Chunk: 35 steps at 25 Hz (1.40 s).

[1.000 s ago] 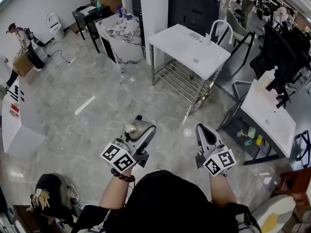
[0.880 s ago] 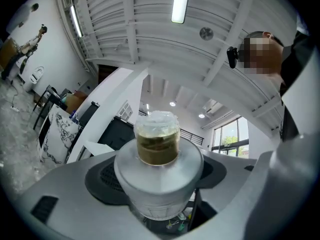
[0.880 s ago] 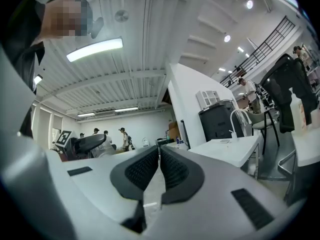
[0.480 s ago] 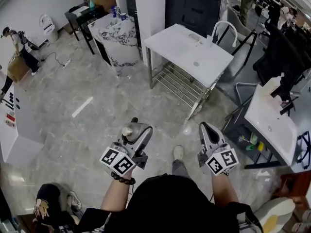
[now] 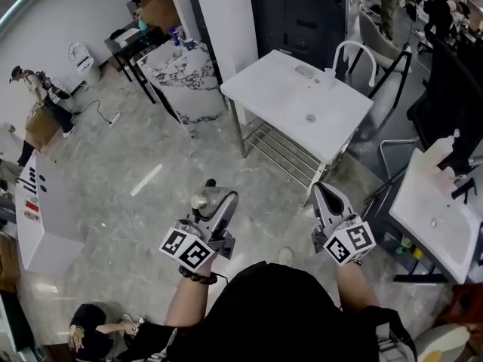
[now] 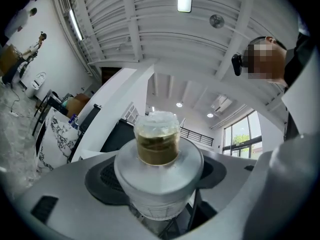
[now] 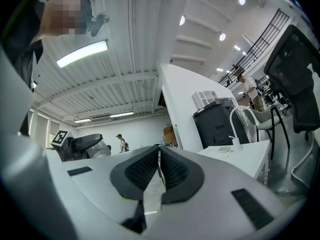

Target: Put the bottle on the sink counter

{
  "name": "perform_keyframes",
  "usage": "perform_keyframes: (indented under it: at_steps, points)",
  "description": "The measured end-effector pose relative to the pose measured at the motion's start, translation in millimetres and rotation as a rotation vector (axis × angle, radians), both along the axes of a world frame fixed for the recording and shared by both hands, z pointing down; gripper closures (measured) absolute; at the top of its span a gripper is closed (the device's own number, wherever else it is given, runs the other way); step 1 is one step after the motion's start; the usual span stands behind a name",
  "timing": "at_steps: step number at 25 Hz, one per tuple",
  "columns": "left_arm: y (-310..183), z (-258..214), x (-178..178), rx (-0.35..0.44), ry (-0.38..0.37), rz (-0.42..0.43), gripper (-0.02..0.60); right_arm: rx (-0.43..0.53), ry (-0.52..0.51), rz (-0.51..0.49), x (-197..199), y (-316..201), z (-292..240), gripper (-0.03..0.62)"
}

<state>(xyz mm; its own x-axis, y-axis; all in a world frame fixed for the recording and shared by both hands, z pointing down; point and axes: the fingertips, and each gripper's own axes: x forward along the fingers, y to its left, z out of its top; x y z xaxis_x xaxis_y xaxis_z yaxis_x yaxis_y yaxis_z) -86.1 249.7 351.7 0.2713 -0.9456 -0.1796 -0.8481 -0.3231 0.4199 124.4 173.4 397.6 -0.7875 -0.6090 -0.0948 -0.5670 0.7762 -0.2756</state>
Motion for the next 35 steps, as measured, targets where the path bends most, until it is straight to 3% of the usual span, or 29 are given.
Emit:
perform_keyframes:
  at_steps: [9, 14, 26, 35]
  points:
    - [-92, 18, 12, -0.035, -0.004, -0.028, 0.23, -0.09, 0.021, 0.012, 20, -102, 28, 0.56]
    - [-117, 30, -2, -0.063, 0.008, -0.025, 0.23, -0.126, 0.05, -0.008, 1, -126, 43, 0.56]
    - [-235, 20, -106, -0.017, 0.025, 0.037, 0.23, -0.067, 0.078, 0.053, -97, -235, 11, 0.56]
    - [-302, 18, -153, -0.002, 0.019, 0.152, 0.23, -0.06, 0.087, 0.072, -151, -259, 11, 0.56]
